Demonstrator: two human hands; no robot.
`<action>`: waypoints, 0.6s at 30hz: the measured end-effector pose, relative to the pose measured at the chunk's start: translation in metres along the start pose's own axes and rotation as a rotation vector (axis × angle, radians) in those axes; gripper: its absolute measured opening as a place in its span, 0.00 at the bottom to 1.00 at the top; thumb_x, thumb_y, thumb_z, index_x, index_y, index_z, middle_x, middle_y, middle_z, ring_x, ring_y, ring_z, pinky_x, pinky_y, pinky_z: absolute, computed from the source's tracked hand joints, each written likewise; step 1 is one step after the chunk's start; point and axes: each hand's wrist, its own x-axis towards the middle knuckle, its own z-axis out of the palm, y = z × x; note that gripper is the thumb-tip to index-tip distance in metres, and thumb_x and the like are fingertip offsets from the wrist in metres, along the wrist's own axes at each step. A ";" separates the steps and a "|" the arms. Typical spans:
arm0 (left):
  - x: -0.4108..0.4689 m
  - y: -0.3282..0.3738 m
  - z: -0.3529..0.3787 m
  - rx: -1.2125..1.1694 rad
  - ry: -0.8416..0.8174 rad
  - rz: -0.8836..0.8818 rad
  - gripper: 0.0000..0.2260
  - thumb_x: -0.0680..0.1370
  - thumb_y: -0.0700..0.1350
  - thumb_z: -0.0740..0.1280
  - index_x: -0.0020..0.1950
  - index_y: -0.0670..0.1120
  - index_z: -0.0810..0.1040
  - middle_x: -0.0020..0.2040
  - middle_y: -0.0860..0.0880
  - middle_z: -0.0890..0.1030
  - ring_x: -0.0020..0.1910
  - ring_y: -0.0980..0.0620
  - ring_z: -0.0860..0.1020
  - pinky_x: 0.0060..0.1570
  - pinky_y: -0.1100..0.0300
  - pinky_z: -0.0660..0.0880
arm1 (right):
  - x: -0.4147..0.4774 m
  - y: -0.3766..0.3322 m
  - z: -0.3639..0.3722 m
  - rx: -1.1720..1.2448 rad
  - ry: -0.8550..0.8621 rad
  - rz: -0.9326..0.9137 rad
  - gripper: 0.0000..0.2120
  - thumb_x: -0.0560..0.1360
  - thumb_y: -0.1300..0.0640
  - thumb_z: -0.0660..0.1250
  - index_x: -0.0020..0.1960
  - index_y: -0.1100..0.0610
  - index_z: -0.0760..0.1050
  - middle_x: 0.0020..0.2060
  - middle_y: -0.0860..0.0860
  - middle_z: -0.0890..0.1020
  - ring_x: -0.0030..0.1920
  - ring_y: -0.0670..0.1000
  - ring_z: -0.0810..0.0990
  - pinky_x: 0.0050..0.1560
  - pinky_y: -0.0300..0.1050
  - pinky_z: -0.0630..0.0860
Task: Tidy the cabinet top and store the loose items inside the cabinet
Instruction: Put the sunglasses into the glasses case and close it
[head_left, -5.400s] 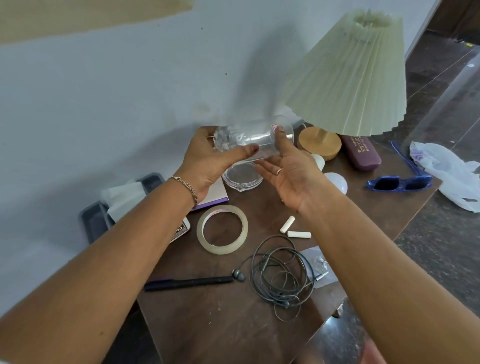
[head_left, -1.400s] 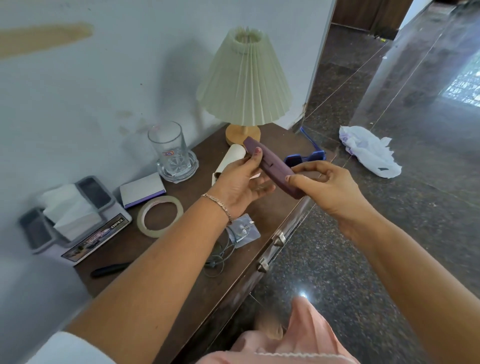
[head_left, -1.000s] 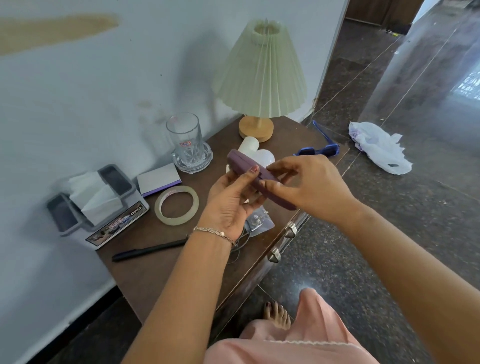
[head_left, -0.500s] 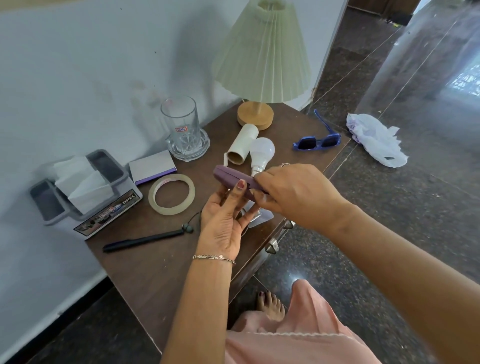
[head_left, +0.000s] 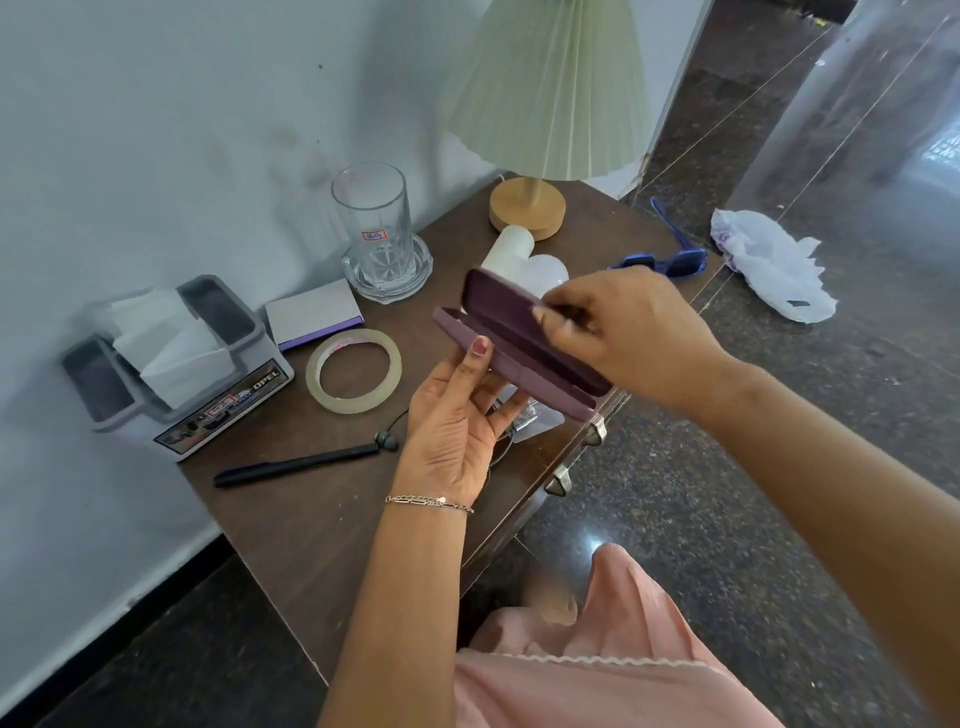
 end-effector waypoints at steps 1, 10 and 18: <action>0.000 0.000 0.001 -0.036 -0.013 0.000 0.14 0.73 0.44 0.67 0.58 0.44 0.78 0.52 0.46 0.82 0.52 0.49 0.80 0.54 0.51 0.79 | 0.001 0.005 0.000 0.118 0.007 0.076 0.16 0.79 0.47 0.59 0.49 0.56 0.81 0.35 0.50 0.82 0.35 0.51 0.79 0.37 0.48 0.76; 0.010 -0.016 0.007 -0.014 0.045 -0.037 0.08 0.81 0.43 0.61 0.54 0.43 0.78 0.46 0.47 0.84 0.46 0.51 0.83 0.51 0.50 0.78 | -0.023 0.033 0.022 1.065 -0.119 0.708 0.17 0.83 0.49 0.55 0.57 0.62 0.73 0.48 0.58 0.78 0.46 0.54 0.76 0.49 0.54 0.75; 0.018 -0.038 0.014 0.673 0.170 0.098 0.22 0.75 0.35 0.69 0.68 0.46 0.72 0.63 0.50 0.77 0.52 0.61 0.80 0.53 0.61 0.79 | -0.052 0.060 0.032 0.636 0.170 0.789 0.18 0.82 0.50 0.54 0.45 0.65 0.70 0.34 0.51 0.71 0.34 0.50 0.68 0.35 0.45 0.63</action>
